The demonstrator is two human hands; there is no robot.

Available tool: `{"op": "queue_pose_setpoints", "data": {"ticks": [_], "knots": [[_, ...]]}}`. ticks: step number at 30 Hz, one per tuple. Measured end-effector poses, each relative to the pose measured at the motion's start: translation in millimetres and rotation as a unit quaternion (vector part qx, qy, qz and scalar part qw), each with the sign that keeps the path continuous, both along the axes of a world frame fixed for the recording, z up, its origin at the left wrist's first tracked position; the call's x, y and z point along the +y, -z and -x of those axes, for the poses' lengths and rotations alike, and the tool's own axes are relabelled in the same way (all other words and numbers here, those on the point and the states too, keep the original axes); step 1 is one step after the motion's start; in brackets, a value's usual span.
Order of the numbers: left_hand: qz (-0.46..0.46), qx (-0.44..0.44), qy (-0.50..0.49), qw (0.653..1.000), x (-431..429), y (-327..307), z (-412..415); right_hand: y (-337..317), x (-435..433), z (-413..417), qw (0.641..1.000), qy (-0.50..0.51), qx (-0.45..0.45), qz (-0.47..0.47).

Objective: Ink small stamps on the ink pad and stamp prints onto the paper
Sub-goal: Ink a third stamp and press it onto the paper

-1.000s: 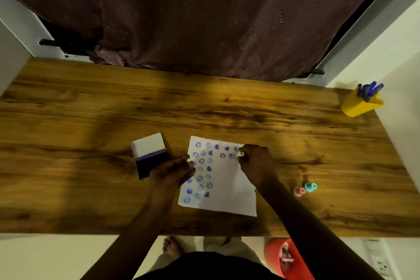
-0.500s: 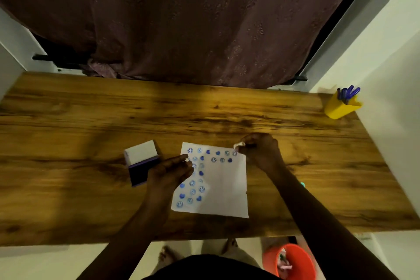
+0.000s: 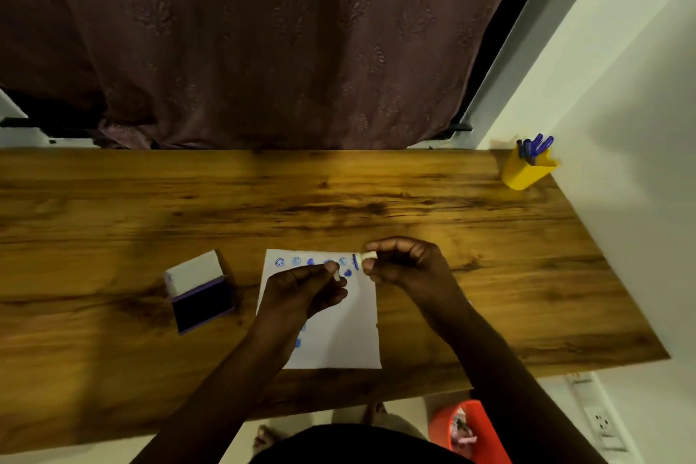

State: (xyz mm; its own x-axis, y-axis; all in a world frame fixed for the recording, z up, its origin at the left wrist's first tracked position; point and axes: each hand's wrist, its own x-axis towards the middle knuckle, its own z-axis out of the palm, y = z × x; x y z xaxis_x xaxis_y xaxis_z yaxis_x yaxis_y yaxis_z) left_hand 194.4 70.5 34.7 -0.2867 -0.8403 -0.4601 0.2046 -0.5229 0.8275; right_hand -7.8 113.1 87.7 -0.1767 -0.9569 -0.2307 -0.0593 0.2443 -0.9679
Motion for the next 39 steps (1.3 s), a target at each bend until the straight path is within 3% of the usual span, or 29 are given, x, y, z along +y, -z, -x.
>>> {"op": "queue_pose_setpoints", "data": {"ticks": [10,22,31,36,39], "knots": [[0.006,0.015,0.053,0.998,3,-17,36,4,8,17,0.997,-0.006,0.07,0.035],[0.014,0.045,0.068,0.997,3,-17,55,8,11,34,0.998,0.003,0.057,0.025],[0.059,0.014,0.096,0.994,-1,-15,71,11,12,58,1.0,0.006,0.018,0.025],[0.057,-0.005,0.118,0.991,-1,-15,87,7,5,87,0.996,-0.028,0.086,0.022],[0.021,-0.013,0.097,0.995,-2,-10,93,11,6,110,0.977,-0.022,0.208,0.051]]}}
